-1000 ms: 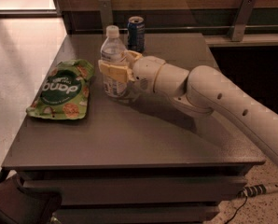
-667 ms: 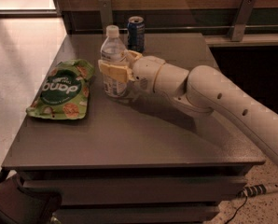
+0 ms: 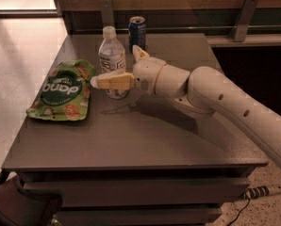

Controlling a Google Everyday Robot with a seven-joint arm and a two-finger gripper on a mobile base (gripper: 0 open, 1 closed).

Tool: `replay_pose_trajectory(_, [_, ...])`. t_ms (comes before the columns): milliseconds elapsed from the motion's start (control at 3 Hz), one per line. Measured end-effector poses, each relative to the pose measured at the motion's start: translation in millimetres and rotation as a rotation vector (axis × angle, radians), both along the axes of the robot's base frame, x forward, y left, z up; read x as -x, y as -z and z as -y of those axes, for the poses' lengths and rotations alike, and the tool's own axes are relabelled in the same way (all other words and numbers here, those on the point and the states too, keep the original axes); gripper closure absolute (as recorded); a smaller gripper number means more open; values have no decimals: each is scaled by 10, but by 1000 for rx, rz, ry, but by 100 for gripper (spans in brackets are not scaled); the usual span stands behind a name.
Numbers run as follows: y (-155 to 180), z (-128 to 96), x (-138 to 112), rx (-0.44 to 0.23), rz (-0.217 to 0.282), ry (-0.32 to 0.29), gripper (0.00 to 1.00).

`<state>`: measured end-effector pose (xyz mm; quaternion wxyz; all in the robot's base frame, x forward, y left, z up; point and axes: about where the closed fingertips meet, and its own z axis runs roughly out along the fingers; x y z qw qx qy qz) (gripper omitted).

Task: Move blue plastic bottle near green rice chip bag

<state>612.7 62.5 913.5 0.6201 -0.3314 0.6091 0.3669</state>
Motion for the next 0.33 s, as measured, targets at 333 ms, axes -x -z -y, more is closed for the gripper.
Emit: replay_pose_trajectory(333, [0, 0, 0, 0, 0, 0, 0])
